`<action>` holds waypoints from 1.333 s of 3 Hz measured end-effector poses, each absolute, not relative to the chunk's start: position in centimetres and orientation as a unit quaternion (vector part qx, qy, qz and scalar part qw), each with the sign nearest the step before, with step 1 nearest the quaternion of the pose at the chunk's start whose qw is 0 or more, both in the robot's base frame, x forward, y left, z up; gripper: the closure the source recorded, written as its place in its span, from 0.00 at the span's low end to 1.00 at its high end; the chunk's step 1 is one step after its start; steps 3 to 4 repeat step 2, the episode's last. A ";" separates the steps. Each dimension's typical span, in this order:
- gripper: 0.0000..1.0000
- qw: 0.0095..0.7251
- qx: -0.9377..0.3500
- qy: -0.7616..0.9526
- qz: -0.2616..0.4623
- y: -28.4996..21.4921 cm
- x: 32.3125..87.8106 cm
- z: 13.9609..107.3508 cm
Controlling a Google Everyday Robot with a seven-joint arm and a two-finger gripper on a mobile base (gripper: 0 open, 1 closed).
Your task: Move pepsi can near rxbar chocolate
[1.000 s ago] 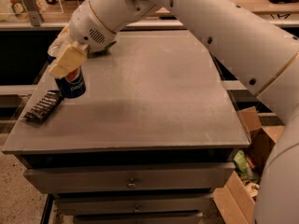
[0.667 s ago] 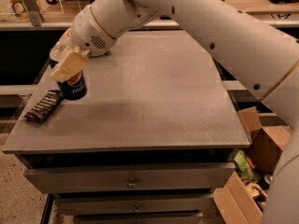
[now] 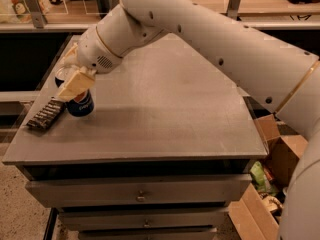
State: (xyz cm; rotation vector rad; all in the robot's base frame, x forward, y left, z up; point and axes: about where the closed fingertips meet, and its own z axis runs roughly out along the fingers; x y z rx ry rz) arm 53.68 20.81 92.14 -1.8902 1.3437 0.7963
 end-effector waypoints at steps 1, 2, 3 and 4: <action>0.00 0.338 -0.728 0.513 0.306 21.0 53.7 91.2; 0.00 0.338 -0.728 0.513 0.306 21.0 53.7 91.2; 0.00 0.338 -0.728 0.513 0.306 21.0 53.7 91.2; 0.00 0.338 -0.728 0.513 0.306 21.0 53.7 91.2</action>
Offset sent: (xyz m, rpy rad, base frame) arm 0.0029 -0.0008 -0.0153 0.0006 -0.0063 0.0024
